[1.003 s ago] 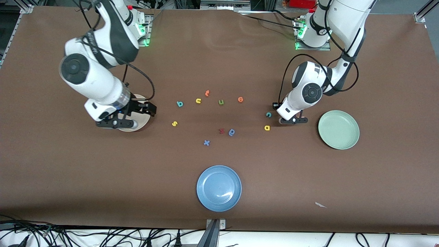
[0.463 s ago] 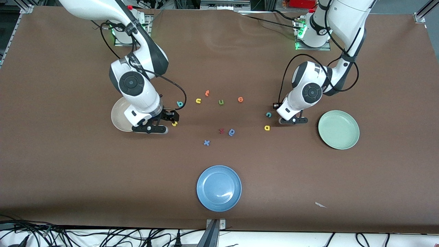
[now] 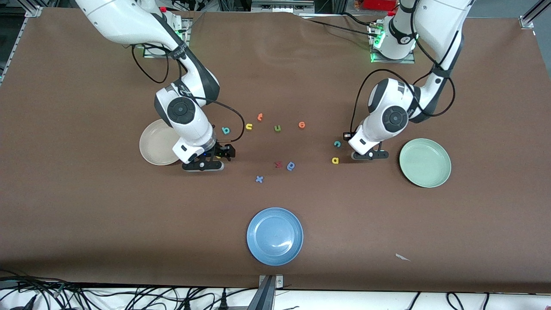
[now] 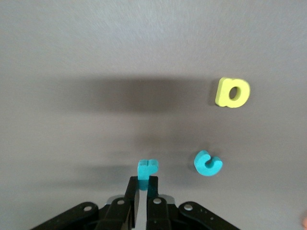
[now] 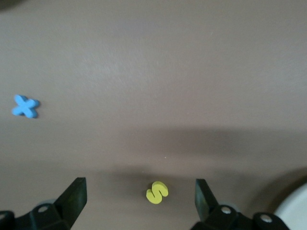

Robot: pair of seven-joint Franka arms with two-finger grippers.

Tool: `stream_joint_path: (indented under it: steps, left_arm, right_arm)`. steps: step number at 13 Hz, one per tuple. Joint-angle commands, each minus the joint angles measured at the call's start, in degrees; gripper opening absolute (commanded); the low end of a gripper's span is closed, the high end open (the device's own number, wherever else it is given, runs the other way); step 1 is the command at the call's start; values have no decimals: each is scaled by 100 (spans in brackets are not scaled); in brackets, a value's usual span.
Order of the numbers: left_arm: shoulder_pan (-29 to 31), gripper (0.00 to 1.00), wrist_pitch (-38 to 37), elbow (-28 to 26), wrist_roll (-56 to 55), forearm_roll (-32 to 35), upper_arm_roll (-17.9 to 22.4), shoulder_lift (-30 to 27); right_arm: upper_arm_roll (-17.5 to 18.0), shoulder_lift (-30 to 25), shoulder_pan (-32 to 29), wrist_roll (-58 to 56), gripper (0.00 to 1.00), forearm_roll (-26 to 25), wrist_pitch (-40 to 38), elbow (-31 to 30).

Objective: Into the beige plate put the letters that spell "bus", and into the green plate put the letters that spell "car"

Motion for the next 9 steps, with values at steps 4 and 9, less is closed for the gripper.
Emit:
stream_joint_path:
  steps: [4, 9]
  left_arm:
    - [934, 0, -1953, 1249, 918, 597, 17, -160]
    - [1831, 0, -1883, 1486, 1895, 1432, 8, 541]
  right_arm:
    - [-95, 212, -16, 87, 100, -193, 750, -332]
    - [-130, 142, -16, 95, 100, -193, 989, -746]
